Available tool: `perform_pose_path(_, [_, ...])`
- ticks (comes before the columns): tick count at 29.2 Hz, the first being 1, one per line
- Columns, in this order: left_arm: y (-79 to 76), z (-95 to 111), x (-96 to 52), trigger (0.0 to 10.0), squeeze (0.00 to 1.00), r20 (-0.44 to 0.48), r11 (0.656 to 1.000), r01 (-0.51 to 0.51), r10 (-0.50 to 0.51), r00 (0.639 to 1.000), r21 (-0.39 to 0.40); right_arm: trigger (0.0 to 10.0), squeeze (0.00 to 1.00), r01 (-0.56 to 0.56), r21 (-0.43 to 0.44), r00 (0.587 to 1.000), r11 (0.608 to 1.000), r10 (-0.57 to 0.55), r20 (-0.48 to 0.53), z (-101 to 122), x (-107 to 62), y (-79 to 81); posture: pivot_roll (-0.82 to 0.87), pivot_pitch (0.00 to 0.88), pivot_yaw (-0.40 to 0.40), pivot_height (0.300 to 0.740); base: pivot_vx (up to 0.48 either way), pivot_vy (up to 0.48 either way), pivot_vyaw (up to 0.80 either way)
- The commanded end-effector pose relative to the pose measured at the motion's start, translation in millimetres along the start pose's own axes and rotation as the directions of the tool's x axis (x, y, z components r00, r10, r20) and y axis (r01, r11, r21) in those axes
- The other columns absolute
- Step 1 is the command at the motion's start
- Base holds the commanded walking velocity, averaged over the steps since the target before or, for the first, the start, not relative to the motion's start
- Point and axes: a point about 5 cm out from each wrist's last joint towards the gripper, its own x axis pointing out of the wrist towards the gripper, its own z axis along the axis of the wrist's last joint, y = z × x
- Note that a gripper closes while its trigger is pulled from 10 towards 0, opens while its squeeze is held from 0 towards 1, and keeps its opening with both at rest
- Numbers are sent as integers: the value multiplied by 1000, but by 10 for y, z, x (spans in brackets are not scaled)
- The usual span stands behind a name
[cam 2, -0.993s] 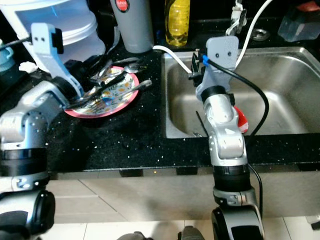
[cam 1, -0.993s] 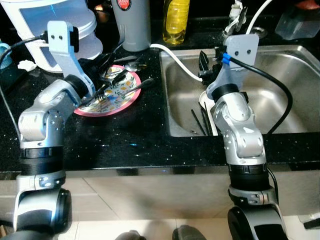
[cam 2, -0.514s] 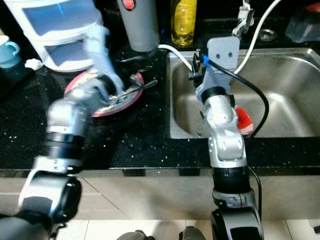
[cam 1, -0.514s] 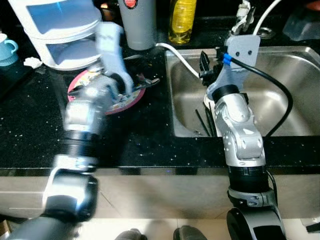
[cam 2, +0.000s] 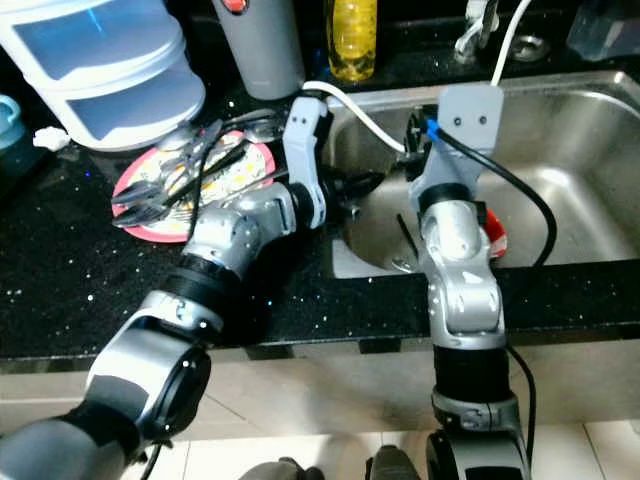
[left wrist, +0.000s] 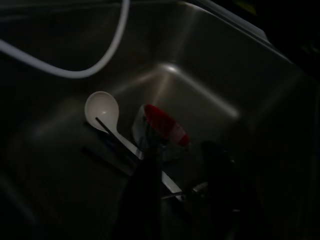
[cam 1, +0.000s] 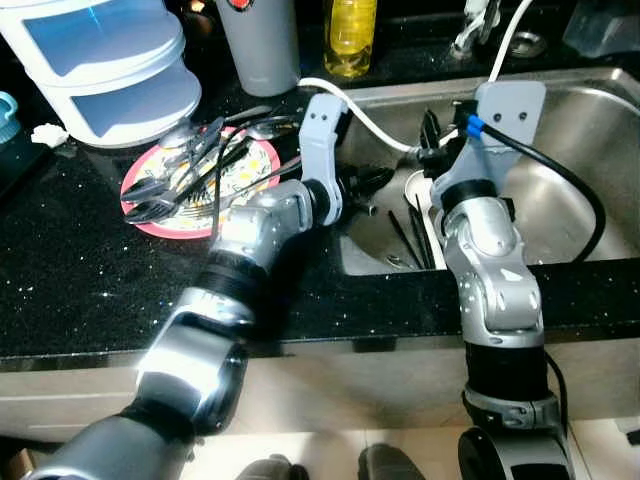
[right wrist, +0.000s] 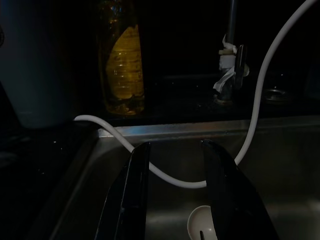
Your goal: Kitchen organization
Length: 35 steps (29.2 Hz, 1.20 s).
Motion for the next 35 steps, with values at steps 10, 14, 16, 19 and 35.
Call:
perform_pose_path(10, [62,464,-366,10000,0,180,958,-114,67,981,262,10000,0,12,1,1000,1000,-12,-13,-2,-30,-6,-70,138,129,740,0,0,0])
perform_pose_path(14, [260,578,-785,10000,0,161,887,-266,220,962,378,10000,0,12,6,1000,1000,-11,-14,-5,-23,-3,-55,132,128,740,0,0,0])
perform_pose_path(16, [339,585,-966,10000,0,153,850,-324,286,946,415,10000,0,11,8,1000,1000,-11,-15,-10,-21,-2,-42,128,130,740,0,0,0])
perform_pose_path(19, [461,541,-1325,10000,0,126,770,-409,402,907,489,10000,0,11,13,1000,1000,-11,-17,-20,-19,-2,-28,127,127,740,0,0,0])
perform_pose_path(35, [702,351,-1911,10000,0,-18,812,-422,467,884,403,10000,0,-22,36,1000,999,23,-21,-42,42,66,2,116,99,740,0,0,0])
